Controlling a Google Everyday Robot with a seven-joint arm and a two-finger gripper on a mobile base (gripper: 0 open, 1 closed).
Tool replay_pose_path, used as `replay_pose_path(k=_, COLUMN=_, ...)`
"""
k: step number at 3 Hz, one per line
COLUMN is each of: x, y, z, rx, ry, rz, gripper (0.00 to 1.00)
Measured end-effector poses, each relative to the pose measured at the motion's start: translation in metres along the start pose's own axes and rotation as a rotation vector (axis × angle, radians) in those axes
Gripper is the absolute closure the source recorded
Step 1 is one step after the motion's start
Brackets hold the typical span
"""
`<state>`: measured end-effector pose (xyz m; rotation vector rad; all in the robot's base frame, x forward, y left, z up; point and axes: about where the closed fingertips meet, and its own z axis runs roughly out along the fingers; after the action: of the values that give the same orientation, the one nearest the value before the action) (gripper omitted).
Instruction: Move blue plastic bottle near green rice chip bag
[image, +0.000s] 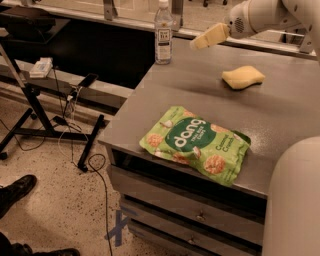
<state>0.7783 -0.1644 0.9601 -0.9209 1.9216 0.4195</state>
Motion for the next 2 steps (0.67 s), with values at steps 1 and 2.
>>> replay_pose_path(k=1, x=-0.002, y=0.014, z=0.0, rx=-0.021, ry=-0.035, rz=-0.012, gripper=0.0)
replay_pose_path(k=2, x=-0.003, y=0.039, z=0.004, rx=-0.031, ry=-0.122, rz=-0.042, gripper=0.0)
